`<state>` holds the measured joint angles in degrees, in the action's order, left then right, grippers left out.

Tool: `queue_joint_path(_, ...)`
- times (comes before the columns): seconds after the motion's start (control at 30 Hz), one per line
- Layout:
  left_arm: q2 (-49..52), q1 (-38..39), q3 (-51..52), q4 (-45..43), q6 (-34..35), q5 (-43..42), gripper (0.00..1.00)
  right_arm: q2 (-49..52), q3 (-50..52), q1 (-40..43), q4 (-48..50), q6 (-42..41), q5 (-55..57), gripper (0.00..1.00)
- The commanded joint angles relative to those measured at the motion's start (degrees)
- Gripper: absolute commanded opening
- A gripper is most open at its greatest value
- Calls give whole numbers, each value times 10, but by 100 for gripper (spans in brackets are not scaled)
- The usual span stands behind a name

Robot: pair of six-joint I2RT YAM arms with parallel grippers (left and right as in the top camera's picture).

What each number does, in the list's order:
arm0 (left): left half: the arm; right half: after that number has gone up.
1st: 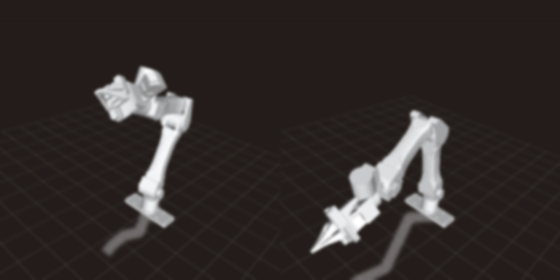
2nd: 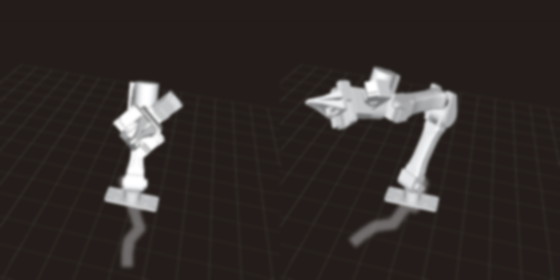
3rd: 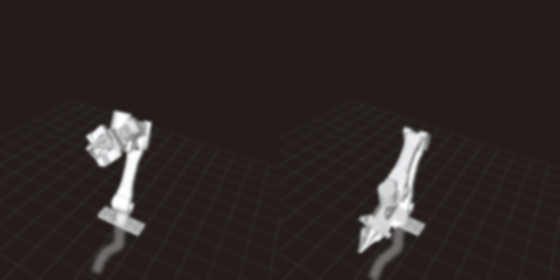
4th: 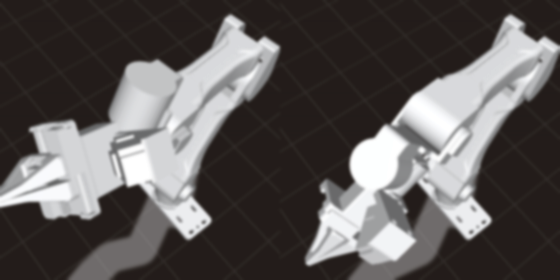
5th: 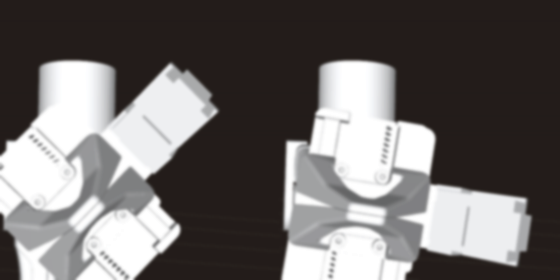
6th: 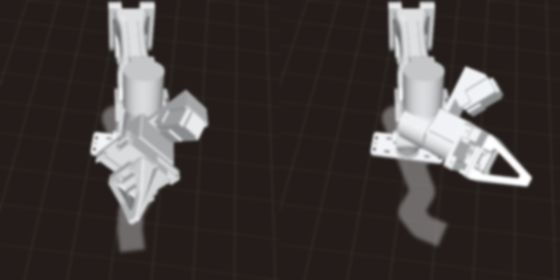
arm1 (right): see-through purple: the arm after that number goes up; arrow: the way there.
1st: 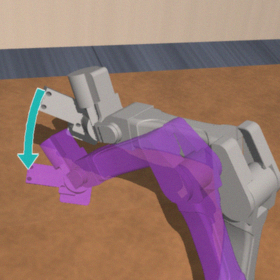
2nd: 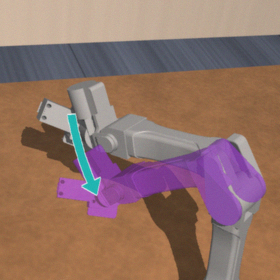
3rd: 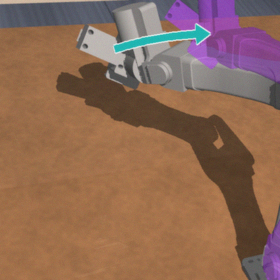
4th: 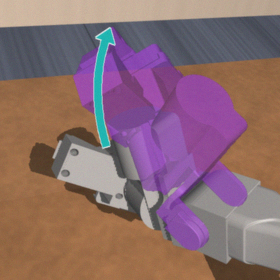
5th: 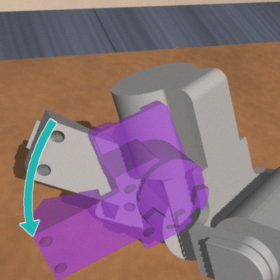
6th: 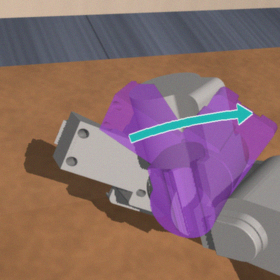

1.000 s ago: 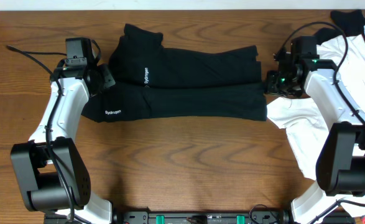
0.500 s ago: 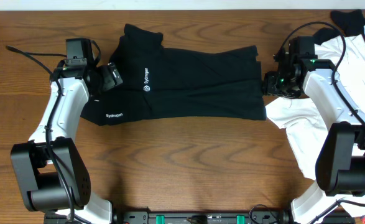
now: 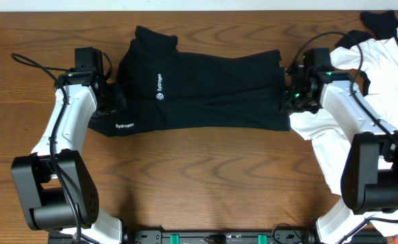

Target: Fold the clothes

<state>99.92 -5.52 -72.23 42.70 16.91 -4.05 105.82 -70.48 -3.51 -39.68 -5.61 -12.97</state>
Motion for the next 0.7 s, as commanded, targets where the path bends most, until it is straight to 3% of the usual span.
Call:
queue_joint_path(0.0,4,-2,1,8,-1,7,41,-7,16,-23,13,6,-10,5)
queue_joint_path(0.27,4,-2,1,-1,-3,7,41,-7,35,-56,56,10,-9,7)
queue_joint_path(0.43,12,-2,1,-1,-15,7,26,-7,36,-55,65,18,-3,7)
queue_joint_path(0.67,54,-2,1,-5,-18,7,24,-7,55,-55,90,21,1,7)
